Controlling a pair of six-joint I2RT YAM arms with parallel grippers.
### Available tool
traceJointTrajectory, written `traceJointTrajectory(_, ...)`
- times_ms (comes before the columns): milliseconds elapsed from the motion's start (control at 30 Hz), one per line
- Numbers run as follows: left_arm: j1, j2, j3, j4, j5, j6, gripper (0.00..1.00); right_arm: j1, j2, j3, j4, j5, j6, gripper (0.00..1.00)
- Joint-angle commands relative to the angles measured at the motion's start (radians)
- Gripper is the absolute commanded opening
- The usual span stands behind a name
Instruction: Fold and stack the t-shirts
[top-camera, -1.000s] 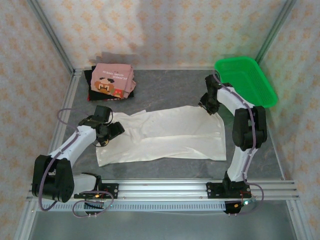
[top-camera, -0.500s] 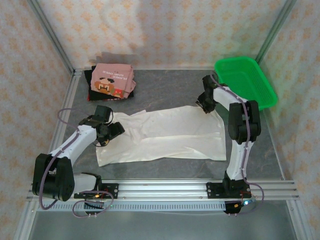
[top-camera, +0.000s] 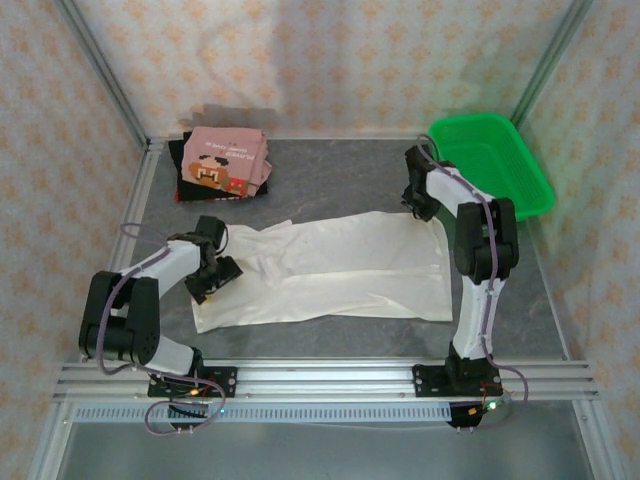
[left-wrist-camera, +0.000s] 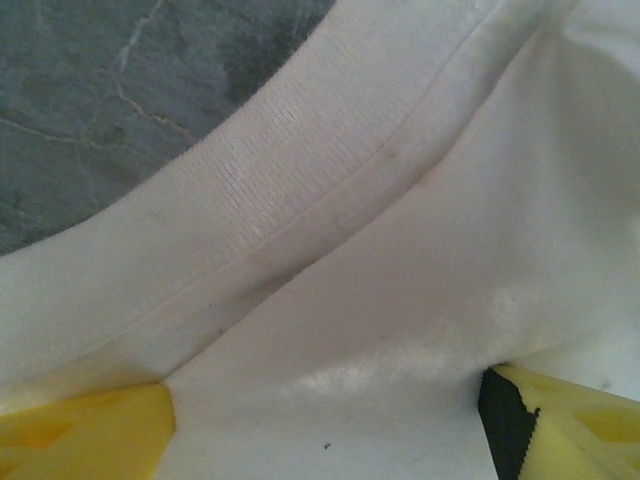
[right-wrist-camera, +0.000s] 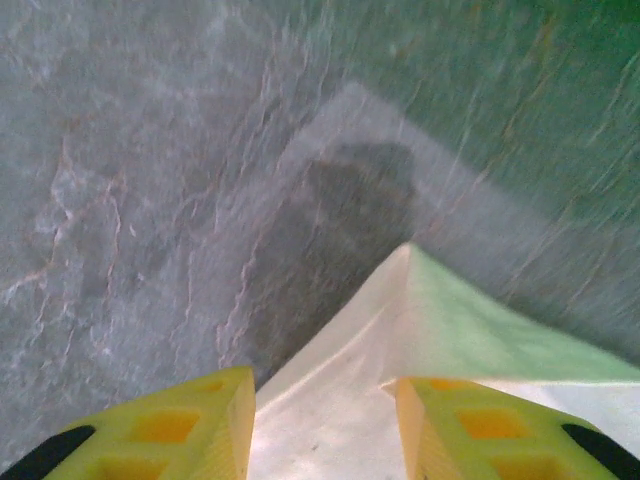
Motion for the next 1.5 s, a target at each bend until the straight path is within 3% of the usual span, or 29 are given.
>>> traceJointTrajectory(0,0.024,0.053,-0.015,-0.026,-0.099,-0.003,0.82,-0.022,0.037,0.085,-0.089,0.142,-0.094,0.42)
traceJointTrajectory(167,0.027,0.061,-0.009,-0.018,-0.092,-0.001,0.82,-0.039,0.019,0.136,-0.116,0.191,-0.135,0.42)
traceJointTrajectory(467,0.015,-0.011,-0.008,0.079,0.025,0.045,0.82,-0.051,-0.153,-0.024,-0.007,-0.151,0.049,0.41)
traceJointTrajectory(667,0.004,-0.147,0.071,0.068,0.073,0.091,0.83,-0.057,-0.094,-0.056,-0.014,-0.104,0.089,0.37)
traceJointTrajectory(967,-0.013,-0.31,0.212,-0.018,0.062,0.151,0.85,-0.065,0.022,0.026,-0.077,-0.002,0.045,0.36)
traceJointTrajectory(1267,-0.012,-0.348,0.205,-0.071,0.037,0.137,0.85,-0.075,0.134,0.162,-0.186,0.06,-0.017,0.36)
traceJointTrajectory(1467,-0.013,-0.37,0.17,-0.068,0.022,0.116,0.85,-0.076,0.119,0.157,-0.205,0.102,-0.069,0.37)
